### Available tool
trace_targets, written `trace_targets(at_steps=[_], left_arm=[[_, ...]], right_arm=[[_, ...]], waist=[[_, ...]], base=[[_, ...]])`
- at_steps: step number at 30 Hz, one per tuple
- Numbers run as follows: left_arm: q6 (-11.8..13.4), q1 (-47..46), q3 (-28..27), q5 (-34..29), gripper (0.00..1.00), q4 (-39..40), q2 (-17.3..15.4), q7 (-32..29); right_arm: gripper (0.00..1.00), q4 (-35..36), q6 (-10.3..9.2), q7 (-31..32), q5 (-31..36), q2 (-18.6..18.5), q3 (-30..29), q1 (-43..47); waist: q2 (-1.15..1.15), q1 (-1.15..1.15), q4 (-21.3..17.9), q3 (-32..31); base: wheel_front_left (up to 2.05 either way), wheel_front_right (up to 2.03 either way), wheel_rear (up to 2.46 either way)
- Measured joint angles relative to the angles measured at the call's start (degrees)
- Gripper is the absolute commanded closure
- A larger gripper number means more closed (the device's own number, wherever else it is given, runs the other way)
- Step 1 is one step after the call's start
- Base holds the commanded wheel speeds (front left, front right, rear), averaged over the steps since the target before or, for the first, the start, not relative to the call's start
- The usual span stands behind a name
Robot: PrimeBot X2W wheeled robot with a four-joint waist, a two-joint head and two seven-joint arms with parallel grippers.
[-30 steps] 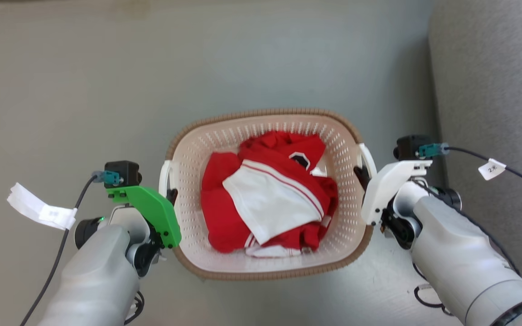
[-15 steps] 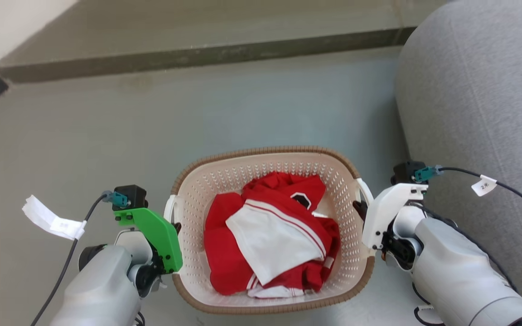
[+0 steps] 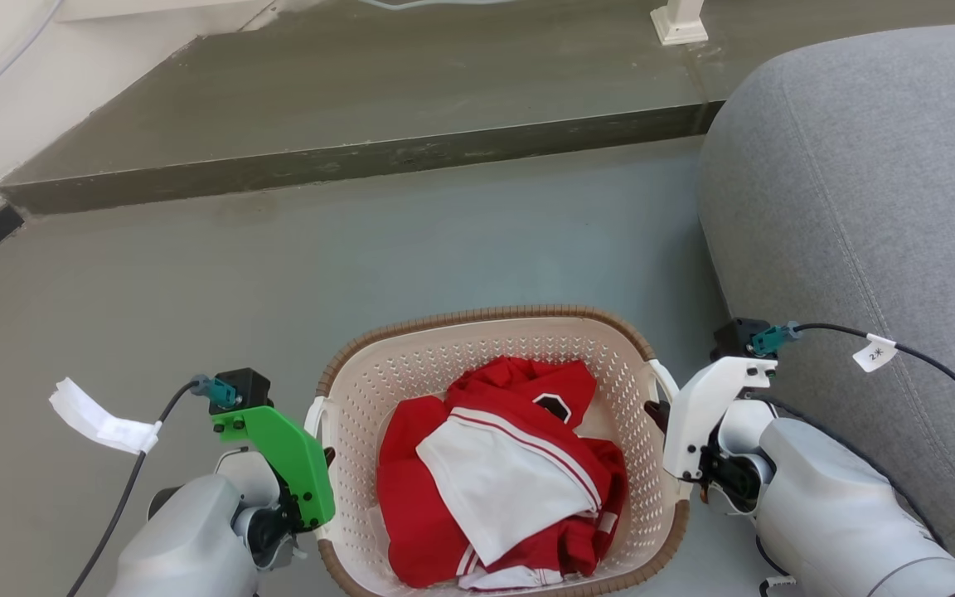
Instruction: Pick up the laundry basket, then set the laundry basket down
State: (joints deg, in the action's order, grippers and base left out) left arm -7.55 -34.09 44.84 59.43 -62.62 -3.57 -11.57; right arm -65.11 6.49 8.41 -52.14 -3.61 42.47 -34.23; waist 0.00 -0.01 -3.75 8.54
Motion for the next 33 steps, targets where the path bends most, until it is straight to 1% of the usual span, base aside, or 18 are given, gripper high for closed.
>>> trace_targets(at_steps=[12, 33], left_arm=[[0.0, 0.06, 0.51, 1.32, 1.0, -0.07, -0.04, -1.74], [0.0, 0.12, 1.71, 2.85, 1.0, -0.03, -0.44, -2.07]], right_arm=[[1.0, -0.08, -0.01, 1.72, -1.4, -0.09, 1.01, 0.09], [1.0, -0.25, -0.01, 1.72, -3.36, -0.13, 2.83, 0.3]], waist=[[0.0, 0.0, 0.04, -0.67], [0.0, 0.0, 0.27, -0.96]], base=[[0.0, 0.0, 0.0], [0.0, 0.0, 0.0]])
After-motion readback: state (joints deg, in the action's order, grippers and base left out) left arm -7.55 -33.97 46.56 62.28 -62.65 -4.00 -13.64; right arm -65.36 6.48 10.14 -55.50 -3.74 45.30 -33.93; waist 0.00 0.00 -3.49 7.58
